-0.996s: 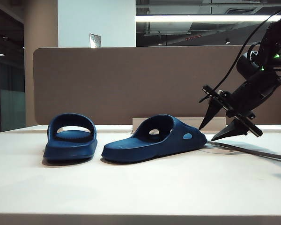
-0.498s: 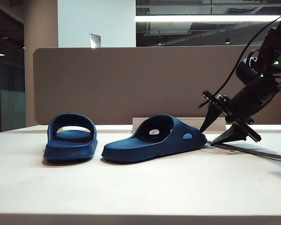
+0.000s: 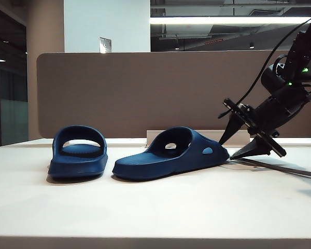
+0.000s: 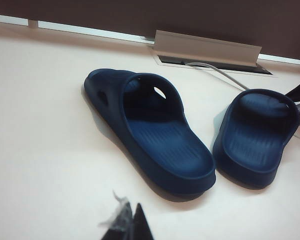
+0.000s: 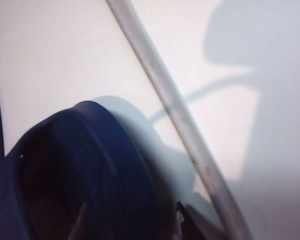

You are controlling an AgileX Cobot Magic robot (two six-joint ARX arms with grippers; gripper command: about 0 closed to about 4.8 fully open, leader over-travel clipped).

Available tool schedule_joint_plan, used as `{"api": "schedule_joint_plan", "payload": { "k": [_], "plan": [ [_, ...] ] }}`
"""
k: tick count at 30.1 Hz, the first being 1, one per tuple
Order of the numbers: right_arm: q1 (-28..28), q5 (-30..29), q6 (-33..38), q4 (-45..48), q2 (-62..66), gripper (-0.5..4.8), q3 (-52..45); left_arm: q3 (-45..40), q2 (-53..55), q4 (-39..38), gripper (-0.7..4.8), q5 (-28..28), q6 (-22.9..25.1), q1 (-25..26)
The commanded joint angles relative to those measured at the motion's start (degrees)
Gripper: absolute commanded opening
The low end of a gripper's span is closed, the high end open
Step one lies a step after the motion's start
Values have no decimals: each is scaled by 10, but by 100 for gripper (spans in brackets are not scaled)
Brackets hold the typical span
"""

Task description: Interlock the pair of blue slippers on the table with their fronts facing up.

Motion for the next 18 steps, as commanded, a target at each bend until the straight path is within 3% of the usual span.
{"api": "schedule_joint_plan", "payload": {
  "k": [1, 14, 18],
  "plan": [
    [4, -9, -3, 13, 0, 224, 2, 1, 0, 3, -5, -1, 0, 0],
    [15, 5, -3, 17, 5, 221, 2, 1, 0, 3, -5, 1, -5, 0],
    [17, 4, -3, 13, 15, 221, 2, 1, 0, 15, -5, 22, -78, 0]
  ]
}}
